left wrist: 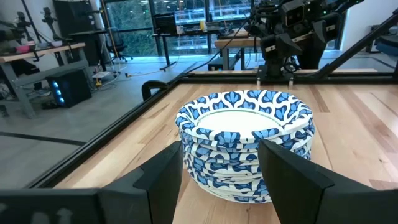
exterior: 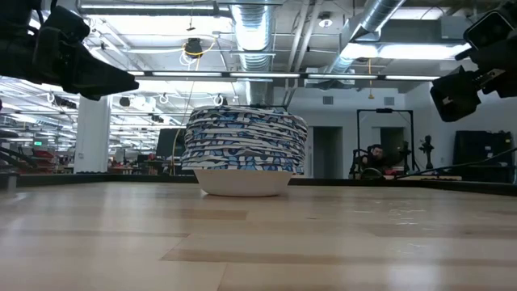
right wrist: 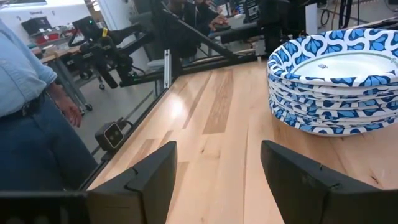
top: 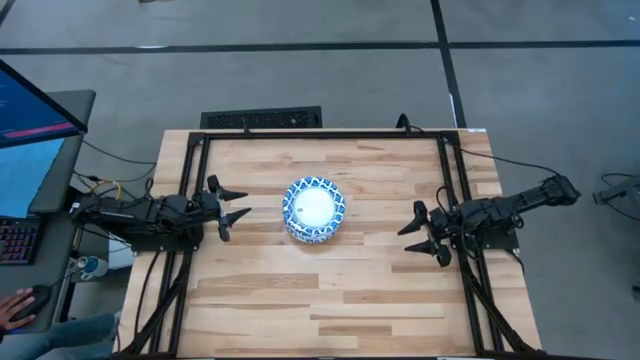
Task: Nest bowls inside each other
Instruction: Return to Home Position
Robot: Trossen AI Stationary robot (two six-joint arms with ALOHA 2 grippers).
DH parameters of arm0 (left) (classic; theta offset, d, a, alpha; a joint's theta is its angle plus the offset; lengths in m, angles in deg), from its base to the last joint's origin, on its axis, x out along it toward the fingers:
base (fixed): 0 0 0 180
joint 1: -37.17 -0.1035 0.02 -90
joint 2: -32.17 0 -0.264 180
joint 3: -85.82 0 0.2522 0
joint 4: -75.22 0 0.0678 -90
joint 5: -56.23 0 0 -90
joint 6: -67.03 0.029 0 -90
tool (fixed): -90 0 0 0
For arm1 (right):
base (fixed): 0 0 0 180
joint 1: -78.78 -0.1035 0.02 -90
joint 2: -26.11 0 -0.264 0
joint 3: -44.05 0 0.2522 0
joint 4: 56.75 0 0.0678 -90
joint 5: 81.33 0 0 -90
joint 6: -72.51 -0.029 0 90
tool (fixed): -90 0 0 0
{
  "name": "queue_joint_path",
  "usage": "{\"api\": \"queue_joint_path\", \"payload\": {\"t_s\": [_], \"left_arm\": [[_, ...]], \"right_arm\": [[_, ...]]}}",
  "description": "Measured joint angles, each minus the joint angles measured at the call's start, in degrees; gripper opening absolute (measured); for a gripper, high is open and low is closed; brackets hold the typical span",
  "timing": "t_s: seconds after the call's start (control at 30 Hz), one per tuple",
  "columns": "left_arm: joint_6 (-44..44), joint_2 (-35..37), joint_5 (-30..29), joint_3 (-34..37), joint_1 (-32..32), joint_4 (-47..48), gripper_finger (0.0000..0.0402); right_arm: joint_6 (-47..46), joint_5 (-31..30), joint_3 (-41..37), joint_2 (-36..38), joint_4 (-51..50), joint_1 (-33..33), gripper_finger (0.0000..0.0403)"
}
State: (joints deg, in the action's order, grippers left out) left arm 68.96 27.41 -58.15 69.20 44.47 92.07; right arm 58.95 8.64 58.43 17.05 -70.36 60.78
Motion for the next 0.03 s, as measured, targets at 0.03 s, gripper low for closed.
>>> {"api": "queue_joint_path", "payload": {"t_s": [0.03], "left_arm": [[0.00, -0.02, 0.00, 0.01, 0.00, 0.00, 0.0202]], "right_arm": [[0.00, 0.00, 0.00, 0.00, 0.00, 0.00, 0.0255]]}}
